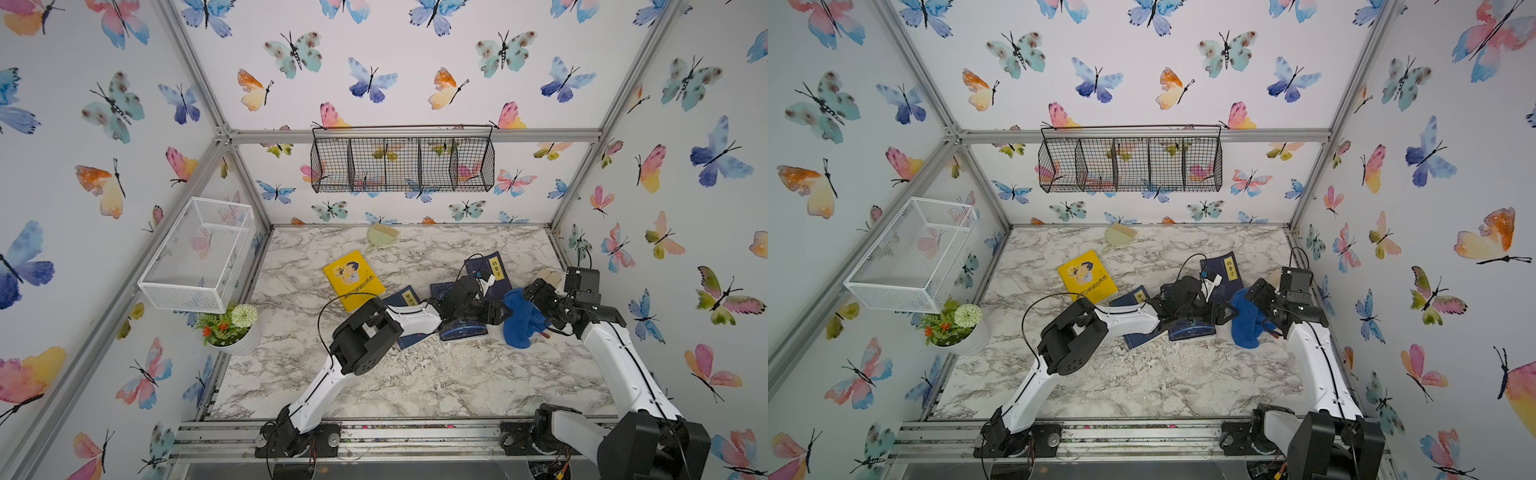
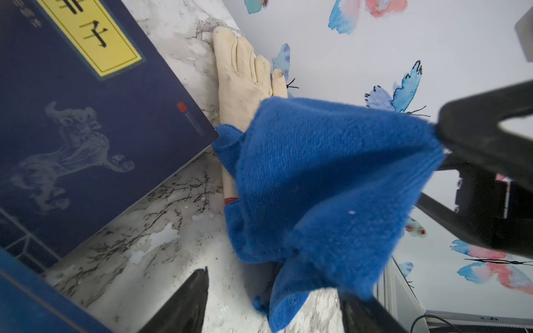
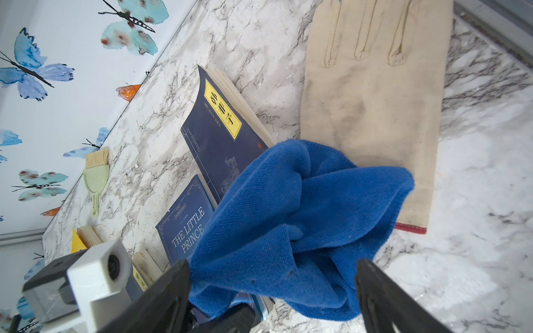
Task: Wipe the cover of the book
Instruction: Place the cleaning item at the center of the board.
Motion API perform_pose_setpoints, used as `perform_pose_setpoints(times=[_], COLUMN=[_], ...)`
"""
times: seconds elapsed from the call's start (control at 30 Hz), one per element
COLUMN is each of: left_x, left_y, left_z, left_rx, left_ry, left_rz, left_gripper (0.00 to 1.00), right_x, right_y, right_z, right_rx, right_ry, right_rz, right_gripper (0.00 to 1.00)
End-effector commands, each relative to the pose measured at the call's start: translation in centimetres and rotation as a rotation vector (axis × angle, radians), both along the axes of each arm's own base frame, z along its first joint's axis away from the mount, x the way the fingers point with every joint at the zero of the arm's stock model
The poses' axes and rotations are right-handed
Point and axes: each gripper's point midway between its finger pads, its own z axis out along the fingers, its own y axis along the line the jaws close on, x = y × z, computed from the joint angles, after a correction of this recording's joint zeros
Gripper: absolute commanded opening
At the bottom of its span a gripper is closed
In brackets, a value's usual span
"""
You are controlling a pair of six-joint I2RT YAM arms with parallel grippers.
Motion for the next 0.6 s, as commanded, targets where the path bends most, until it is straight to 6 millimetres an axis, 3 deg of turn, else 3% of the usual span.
perform_pose_setpoints(times=[0.0, 0.1, 0.23, 0.33, 0.57], left_x=[0.0, -0.1, -0.3, -0.7, -1.7], left_y=[-0.6, -0.7, -1.2, -1.4, -1.2], left_z=[-0.1, 0.0, -0.1, -0.3, -1.7], left_rx=[-0.018, -0.022, -0.034, -0.033, 0.0], left_ry=[0.003, 0.005, 0.017, 0.02, 0.035], left_rz=[-0.018, -0.019, -0.041, -0.045, -0.053], left_gripper=[0.71, 0.65, 0.22, 0.04, 0.0], right_x=[-0.9, -0.9, -0.4, -0.1, 2.4], right_y=[-0.3, -0.1, -0.2, -0.5, -2.4], right_z=[-1.2, -1.8, -1.4, -1.1, 1.5], right_rx=[-0.006, 0.0, -0.006, -0.017, -0.072], right_ry=[0.039, 0.051, 0.045, 0.033, -0.028], right_rz=[-0.007, 0.001, 0.004, -0.004, -0.093], right_gripper=[0.91, 0.91, 0.91, 0.91, 0.91])
